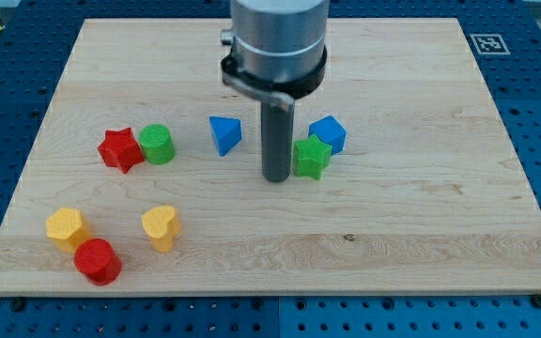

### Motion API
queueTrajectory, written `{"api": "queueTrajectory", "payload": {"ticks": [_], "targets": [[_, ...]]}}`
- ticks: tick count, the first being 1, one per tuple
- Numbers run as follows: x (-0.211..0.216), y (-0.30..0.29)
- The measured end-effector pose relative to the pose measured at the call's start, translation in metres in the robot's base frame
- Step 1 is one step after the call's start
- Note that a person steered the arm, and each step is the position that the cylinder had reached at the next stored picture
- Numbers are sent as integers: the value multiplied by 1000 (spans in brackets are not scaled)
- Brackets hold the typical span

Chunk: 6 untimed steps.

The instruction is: Move green star along with blue cube a bit right and up

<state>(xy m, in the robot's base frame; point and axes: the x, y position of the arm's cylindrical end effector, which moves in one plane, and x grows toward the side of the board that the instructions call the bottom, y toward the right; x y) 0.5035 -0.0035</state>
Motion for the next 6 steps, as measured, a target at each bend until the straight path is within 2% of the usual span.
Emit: {"api": "queueTrajectory", "payload": {"ticks": [1, 2, 6], "targets": [[35, 5], [31, 34], [-39, 38]]}}
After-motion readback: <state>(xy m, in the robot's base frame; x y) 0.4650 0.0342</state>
